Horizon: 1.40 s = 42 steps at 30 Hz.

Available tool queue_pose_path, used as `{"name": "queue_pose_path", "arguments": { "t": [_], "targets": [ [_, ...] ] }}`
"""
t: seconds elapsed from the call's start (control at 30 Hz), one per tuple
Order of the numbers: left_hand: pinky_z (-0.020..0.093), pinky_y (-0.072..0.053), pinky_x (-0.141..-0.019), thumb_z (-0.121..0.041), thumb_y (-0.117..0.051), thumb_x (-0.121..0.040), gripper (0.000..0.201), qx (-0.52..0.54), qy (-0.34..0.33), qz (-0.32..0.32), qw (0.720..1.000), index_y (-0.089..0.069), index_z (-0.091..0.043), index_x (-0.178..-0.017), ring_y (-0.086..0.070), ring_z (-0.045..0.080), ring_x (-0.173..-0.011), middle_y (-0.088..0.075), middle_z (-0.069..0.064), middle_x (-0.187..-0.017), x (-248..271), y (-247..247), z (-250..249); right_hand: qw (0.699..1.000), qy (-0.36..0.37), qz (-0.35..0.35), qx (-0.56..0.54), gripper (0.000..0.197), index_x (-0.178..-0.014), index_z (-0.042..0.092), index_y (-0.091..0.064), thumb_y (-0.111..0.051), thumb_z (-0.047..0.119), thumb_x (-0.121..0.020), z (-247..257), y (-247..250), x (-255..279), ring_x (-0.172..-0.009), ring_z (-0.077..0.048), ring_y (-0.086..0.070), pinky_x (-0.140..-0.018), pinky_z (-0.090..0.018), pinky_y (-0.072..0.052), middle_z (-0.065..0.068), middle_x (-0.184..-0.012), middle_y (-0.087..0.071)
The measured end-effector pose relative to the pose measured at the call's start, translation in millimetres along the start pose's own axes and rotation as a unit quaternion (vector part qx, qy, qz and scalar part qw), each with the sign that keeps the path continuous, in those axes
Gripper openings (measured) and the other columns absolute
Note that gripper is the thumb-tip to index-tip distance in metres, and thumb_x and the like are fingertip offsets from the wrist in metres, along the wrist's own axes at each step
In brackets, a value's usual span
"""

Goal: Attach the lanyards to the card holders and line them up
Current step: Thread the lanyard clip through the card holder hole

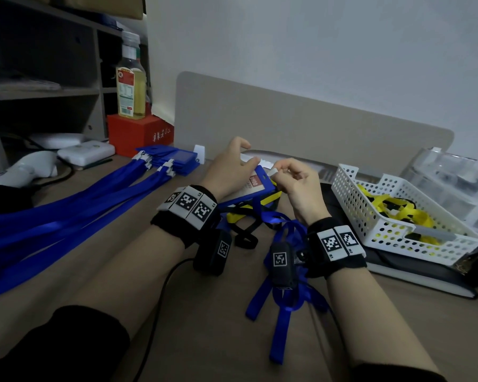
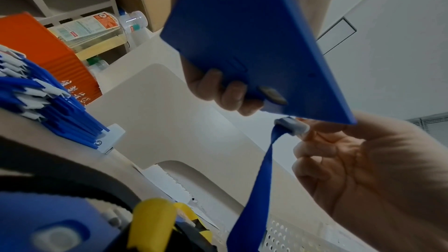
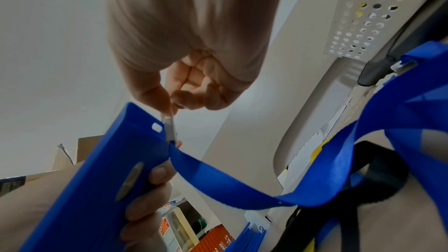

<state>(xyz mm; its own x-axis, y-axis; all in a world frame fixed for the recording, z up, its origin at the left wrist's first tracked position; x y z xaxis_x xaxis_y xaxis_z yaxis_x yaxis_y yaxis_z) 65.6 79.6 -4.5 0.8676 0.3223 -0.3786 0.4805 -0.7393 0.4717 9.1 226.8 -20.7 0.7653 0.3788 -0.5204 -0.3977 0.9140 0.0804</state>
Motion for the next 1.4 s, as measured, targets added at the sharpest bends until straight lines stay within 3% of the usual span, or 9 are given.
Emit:
{"name": "queue_pose_path", "arguments": {
  "t": [0.23, 0.4, 0.57, 0.7, 0.87, 1.03, 1.17, 1.3, 1.4],
  "targets": [
    [0.022, -0.038, -0.054, -0.034, -0.049, -0.098, 0.029, -0.019, -0.005, -0.012, 1.0, -0.039, -0.023, -0.123, -0.057, 0.004, -0.063, -0.056, -0.006, -0.074, -0.6, 0.9, 0.6, 1.0, 0.001, 0.002, 0.001, 0.026, -0.074, 0.01, -0.06, -0.054, -0.015, -0.081, 2.3, -0.8, 1.2, -0.05, -0.005, -0.043, -0.051, -0.016, -0.037, 0.013, -0.05, -0.05],
    [0.022, -0.035, -0.052, -0.034, -0.049, -0.098, 0.029, -0.055, -0.008, -0.016, 0.998, -0.039, -0.022, -0.123, -0.055, 0.002, -0.063, -0.054, -0.007, -0.072, -1.0, 1.4, 1.4, 1.0, 0.007, 0.013, 0.015, 0.024, -0.073, 0.013, -0.062, -0.057, -0.01, -0.079, 0.8, -0.4, 1.4, -0.057, -0.012, -0.042, -0.056, -0.025, -0.038, 0.011, -0.054, -0.049],
    [0.027, -0.033, -0.055, -0.036, -0.047, -0.098, 0.031, -0.096, -0.012, -0.026, 0.995, -0.039, -0.023, -0.125, -0.057, 0.01, -0.069, -0.055, -0.007, -0.073, -1.6, 1.5, 1.5, 1.0, 0.007, 0.013, 0.012, 0.013, -0.07, 0.019, -0.064, -0.061, 0.006, -0.072, 0.0, -2.8, 2.6, -0.06, -0.015, -0.042, -0.057, -0.027, -0.037, 0.007, -0.058, -0.05],
    [0.031, -0.031, -0.061, -0.037, -0.047, -0.098, 0.033, -0.119, -0.008, -0.027, 0.992, -0.038, -0.023, -0.126, -0.057, 0.018, -0.08, -0.052, -0.007, -0.073, -0.5, 2.9, -0.4, 1.0, 0.008, 0.021, 0.018, 0.014, -0.07, 0.017, -0.064, -0.06, 0.004, -0.073, 1.7, -3.5, 4.1, -0.059, -0.012, -0.043, -0.056, -0.022, -0.038, 0.008, -0.058, -0.05],
    [0.025, -0.03, -0.053, -0.037, -0.046, -0.099, 0.034, -0.138, -0.019, -0.025, 0.99, -0.037, -0.022, -0.128, -0.055, 0.013, -0.077, -0.055, -0.004, -0.083, 2.3, 3.9, -5.0, 0.998, 0.009, 0.037, 0.04, 0.018, -0.072, 0.015, -0.063, -0.06, 0.0, -0.081, 3.9, -4.9, 6.3, -0.062, -0.012, -0.044, -0.057, -0.022, -0.038, 0.008, -0.059, -0.05],
    [0.03, -0.035, -0.065, -0.04, -0.045, -0.098, 0.035, -0.163, -0.013, -0.019, 0.986, -0.037, -0.025, -0.128, -0.058, 0.019, -0.085, -0.057, -0.002, -0.088, 2.0, 4.7, -4.2, 0.998, -0.016, 0.033, 0.06, 0.01, -0.072, 0.018, -0.063, -0.062, 0.008, -0.075, 4.2, -6.8, 4.9, -0.068, -0.021, -0.046, -0.059, -0.028, -0.041, 0.002, -0.064, -0.051],
    [0.031, -0.038, -0.064, -0.042, -0.045, -0.098, 0.036, -0.16, 0.001, -0.014, 0.987, -0.037, -0.025, -0.128, -0.059, 0.016, -0.081, -0.056, -0.005, -0.085, 1.0, 6.9, -0.9, 0.998, -0.011, 0.036, 0.05, 0.018, -0.082, 0.015, -0.064, -0.061, -0.002, -0.084, 4.7, -8.5, 5.9, -0.063, -0.019, -0.048, -0.057, -0.023, -0.045, 0.001, -0.066, -0.054],
    [0.03, -0.035, -0.059, -0.041, -0.045, -0.098, 0.036, -0.167, 0.011, -0.019, 0.986, -0.035, -0.024, -0.129, -0.058, 0.016, -0.08, -0.053, -0.007, -0.082, 1.7, 8.9, -0.6, 0.998, -0.004, 0.041, 0.05, 0.018, -0.084, 0.014, -0.065, -0.062, -0.003, -0.085, 5.5, -9.3, 6.5, -0.068, -0.024, -0.049, -0.064, -0.034, -0.046, -0.006, -0.072, -0.056],
    [0.031, -0.033, -0.06, -0.04, -0.045, -0.098, 0.038, -0.168, 0.018, -0.023, 0.985, -0.035, -0.022, -0.13, -0.055, 0.016, -0.079, -0.053, -0.005, -0.085, 2.6, 10.5, -0.6, 0.996, 0.002, 0.031, 0.078, 0.019, -0.078, 0.018, -0.069, -0.066, 0.0, -0.083, 4.1, -8.7, 5.1, -0.063, -0.018, -0.054, -0.062, -0.03, -0.047, 0.005, -0.066, -0.061]
  ]
}}
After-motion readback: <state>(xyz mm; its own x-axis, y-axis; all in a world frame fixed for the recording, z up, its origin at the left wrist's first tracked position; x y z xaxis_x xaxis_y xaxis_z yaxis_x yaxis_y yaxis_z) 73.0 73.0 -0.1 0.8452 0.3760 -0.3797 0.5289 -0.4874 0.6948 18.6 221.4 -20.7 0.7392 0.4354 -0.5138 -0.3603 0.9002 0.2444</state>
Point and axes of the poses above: each hand's wrist, its own x-axis away from the middle knuckle, its own y-axis out of the back of the hand, z = x × y, the point moved 1 cm from there along -x, towards the middle knuckle
